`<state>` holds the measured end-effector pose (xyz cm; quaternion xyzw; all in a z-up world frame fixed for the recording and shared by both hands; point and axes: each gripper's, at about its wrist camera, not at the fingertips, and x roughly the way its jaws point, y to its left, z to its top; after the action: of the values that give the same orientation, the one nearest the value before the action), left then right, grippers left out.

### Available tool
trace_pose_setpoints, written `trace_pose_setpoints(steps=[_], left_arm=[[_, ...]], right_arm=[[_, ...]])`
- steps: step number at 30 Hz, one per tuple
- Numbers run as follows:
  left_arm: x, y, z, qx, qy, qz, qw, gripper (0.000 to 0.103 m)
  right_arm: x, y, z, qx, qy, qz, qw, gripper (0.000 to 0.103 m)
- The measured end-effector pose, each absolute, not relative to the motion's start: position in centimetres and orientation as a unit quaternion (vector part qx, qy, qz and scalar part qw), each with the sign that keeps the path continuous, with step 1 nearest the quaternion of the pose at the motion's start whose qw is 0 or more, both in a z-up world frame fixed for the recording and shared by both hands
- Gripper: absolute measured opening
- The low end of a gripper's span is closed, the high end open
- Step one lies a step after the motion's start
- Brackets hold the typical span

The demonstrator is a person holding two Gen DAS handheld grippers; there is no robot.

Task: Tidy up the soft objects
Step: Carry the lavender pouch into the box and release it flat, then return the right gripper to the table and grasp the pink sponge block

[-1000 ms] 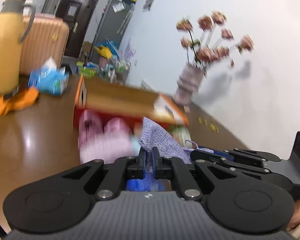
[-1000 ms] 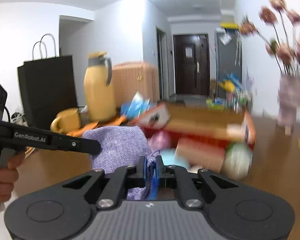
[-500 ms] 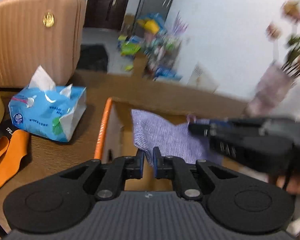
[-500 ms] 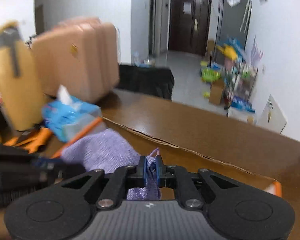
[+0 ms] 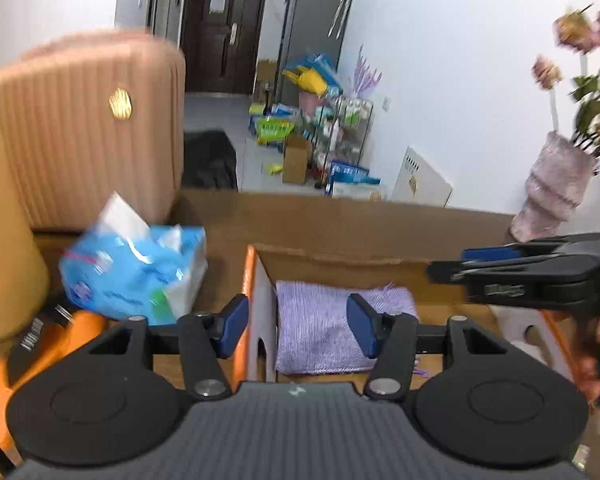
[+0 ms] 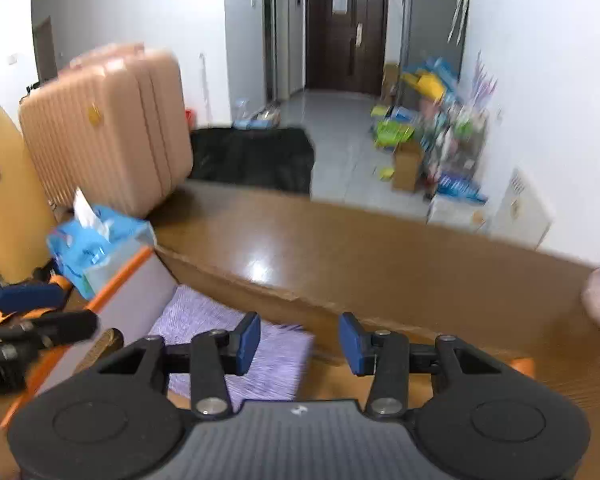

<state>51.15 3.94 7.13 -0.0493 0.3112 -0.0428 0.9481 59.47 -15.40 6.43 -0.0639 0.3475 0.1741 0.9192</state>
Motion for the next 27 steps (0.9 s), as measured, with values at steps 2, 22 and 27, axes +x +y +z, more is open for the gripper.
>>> trace_pose_setpoints(steps=[2,22,27], left_arm=[[49.1,4.0,9.4,-0.039,0.293,-0.042,0.954,0.067],[21.8,4.3,15.9,0.006,0.120,-0.027,0.992,0.093],[14.0,3.4,10.5,0.032,0.094,-0.031,0.995,0.101]], right_arm=[[56.9,-17.2,9.4,-0.071,0.324,0.168,0.928,0.049],[25.4,-28.7,17.3,-0.024,0.154,0.150,0.976,0.085],[16.8,-28.0,12.7,-0.007,0.139,0.179,0.974,0.087]])
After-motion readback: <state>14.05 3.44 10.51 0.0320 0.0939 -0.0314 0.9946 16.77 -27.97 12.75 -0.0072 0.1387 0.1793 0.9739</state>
